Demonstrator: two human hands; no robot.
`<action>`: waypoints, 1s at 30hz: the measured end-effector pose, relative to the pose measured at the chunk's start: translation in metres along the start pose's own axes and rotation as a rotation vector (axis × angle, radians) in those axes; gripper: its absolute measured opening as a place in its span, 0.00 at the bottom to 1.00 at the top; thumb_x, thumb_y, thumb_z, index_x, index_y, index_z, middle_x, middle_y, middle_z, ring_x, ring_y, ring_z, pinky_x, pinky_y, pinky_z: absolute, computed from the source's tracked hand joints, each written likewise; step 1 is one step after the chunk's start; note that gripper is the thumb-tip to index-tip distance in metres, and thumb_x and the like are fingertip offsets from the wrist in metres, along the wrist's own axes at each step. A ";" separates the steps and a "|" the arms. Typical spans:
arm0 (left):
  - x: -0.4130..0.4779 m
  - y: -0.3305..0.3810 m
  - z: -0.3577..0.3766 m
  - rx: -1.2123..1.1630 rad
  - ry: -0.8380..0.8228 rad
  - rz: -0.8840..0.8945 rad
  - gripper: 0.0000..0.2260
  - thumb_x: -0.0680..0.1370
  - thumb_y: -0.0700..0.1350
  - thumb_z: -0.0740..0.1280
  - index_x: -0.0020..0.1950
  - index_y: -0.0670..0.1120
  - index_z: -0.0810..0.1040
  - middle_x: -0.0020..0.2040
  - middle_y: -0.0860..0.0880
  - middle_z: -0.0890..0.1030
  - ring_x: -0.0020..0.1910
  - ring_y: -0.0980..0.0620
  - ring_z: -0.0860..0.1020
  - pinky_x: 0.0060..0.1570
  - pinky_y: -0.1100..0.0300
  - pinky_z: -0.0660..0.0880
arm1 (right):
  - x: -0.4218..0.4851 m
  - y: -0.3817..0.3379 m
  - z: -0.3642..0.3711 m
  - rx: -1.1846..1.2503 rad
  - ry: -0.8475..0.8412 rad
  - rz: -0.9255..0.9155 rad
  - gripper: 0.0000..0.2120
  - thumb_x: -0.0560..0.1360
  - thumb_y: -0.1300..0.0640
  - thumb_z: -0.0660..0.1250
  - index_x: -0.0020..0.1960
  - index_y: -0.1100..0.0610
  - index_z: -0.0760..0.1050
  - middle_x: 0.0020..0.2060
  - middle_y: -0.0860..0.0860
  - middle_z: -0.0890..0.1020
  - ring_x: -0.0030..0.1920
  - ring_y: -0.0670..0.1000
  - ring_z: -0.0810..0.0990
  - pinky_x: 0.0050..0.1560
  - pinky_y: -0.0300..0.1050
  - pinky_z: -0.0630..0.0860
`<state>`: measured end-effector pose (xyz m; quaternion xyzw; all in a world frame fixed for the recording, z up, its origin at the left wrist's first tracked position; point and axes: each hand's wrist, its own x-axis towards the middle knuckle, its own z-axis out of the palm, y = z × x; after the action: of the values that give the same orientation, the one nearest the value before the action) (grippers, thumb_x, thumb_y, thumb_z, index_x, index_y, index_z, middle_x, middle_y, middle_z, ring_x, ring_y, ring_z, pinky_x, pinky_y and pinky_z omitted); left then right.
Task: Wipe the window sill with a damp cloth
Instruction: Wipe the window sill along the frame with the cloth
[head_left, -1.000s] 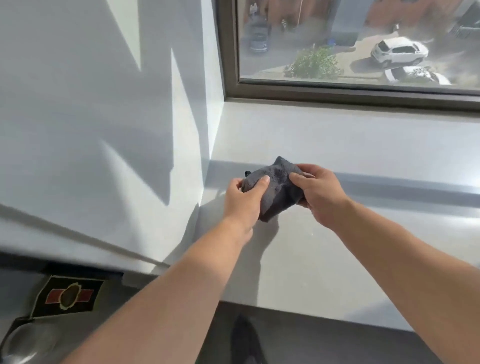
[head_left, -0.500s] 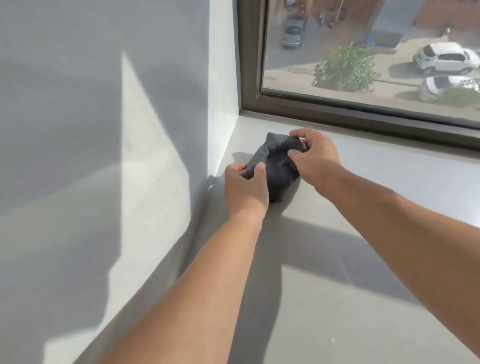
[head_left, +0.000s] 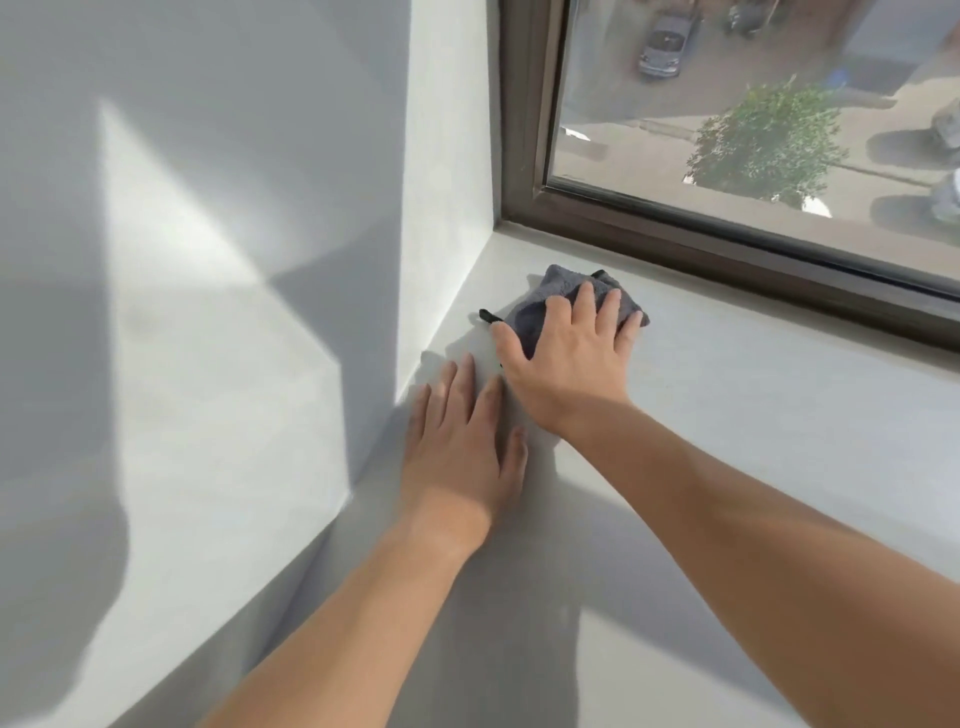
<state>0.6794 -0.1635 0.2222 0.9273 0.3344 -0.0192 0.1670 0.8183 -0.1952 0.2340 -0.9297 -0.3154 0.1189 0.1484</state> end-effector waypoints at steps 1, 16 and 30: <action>-0.001 -0.002 0.002 0.023 0.009 0.027 0.32 0.78 0.61 0.40 0.81 0.52 0.49 0.82 0.48 0.45 0.80 0.52 0.39 0.76 0.53 0.34 | 0.005 -0.005 0.003 -0.027 0.013 0.007 0.36 0.78 0.33 0.51 0.73 0.59 0.64 0.79 0.63 0.55 0.80 0.65 0.44 0.77 0.66 0.38; -0.003 -0.006 0.008 0.041 0.042 0.093 0.34 0.78 0.61 0.47 0.79 0.45 0.57 0.82 0.42 0.48 0.80 0.47 0.41 0.77 0.46 0.38 | 0.047 -0.004 0.011 -0.136 -0.027 -0.106 0.34 0.79 0.35 0.45 0.82 0.49 0.50 0.82 0.54 0.46 0.81 0.58 0.39 0.78 0.61 0.36; -0.030 -0.017 0.004 0.038 0.155 0.149 0.24 0.78 0.54 0.58 0.70 0.42 0.71 0.76 0.38 0.66 0.78 0.39 0.59 0.76 0.42 0.55 | 0.025 0.035 -0.005 -0.174 0.015 0.077 0.33 0.79 0.38 0.47 0.81 0.49 0.52 0.82 0.55 0.48 0.80 0.60 0.41 0.78 0.60 0.36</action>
<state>0.6458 -0.1709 0.2174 0.9513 0.2761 0.0586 0.1243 0.8585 -0.2074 0.2232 -0.9514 -0.2873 0.0899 0.0647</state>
